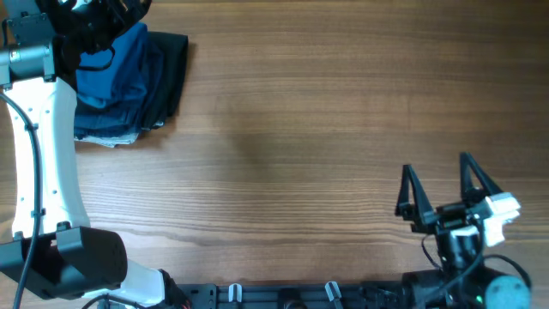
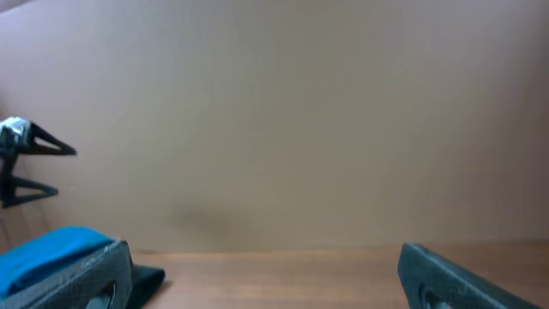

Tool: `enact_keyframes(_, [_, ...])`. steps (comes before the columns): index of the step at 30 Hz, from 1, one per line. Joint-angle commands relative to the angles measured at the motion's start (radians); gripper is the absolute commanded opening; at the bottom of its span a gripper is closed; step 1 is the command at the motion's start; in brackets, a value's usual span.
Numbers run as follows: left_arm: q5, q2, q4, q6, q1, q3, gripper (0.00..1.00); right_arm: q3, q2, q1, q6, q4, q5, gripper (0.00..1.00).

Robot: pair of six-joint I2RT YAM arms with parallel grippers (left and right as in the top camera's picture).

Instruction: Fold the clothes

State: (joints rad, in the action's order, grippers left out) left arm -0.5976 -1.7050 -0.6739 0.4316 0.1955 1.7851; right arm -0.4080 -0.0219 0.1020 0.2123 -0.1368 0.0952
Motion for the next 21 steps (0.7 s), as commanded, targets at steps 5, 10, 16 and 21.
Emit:
enact_keyframes(5, [-0.011, -0.007, 0.001, 0.002, -0.002, 0.001, 1.00, 0.220, 0.018, -0.038, -0.003, 0.278, -0.018, 1.00])
enact_keyframes(10, [-0.011, -0.007, 0.001, 0.002, -0.002, 0.001, 1.00, 0.326, 0.018, -0.051, -0.014, 0.361, -0.021, 1.00])
enact_keyframes(16, [-0.011, -0.007, 0.001, 0.002, -0.002, 0.001, 1.00, 0.372, 0.018, -0.051, -0.101, 0.365, -0.020, 1.00])
enact_keyframes(21, [-0.011, -0.007, 0.001, 0.002, -0.002, 0.001, 1.00, 0.404, 0.018, -0.051, -0.198, 0.377, 0.022, 1.00])
